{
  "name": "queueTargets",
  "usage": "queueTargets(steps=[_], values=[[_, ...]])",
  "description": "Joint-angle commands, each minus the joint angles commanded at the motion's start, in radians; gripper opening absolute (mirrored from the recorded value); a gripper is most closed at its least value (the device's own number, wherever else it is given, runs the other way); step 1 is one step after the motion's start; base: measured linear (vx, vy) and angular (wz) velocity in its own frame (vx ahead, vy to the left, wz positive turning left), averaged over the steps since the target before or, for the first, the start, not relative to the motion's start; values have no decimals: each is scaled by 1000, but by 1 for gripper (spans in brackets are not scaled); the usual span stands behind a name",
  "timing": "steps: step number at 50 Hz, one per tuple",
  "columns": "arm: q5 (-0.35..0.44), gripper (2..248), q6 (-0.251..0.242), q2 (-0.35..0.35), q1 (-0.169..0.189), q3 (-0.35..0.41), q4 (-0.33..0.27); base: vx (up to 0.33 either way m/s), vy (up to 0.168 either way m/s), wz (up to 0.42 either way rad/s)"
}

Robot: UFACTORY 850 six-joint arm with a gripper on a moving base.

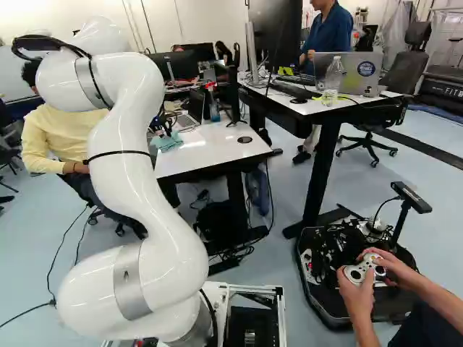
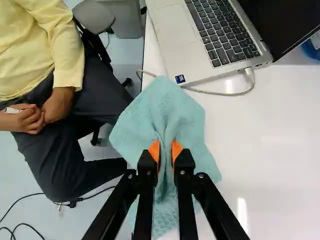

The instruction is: Clean the table with the green towel

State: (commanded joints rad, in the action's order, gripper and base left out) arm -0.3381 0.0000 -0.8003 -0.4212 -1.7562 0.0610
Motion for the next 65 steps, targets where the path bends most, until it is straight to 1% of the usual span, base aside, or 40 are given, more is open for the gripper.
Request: queueTargets(steps=[6,15,32,41,50,65], values=[[0,51,0,-5,14,-7,0,0,0,0],[0,51,0,5,34,8,0,0,0,0],[0,51,0,41,72,61,0,0,0,0],[0,51,0,72,88,104,0,0,0,0],[0,51,0,110,91,159,0,0,0,0],[0,51,0,169,76,243,0,0,0,0]])
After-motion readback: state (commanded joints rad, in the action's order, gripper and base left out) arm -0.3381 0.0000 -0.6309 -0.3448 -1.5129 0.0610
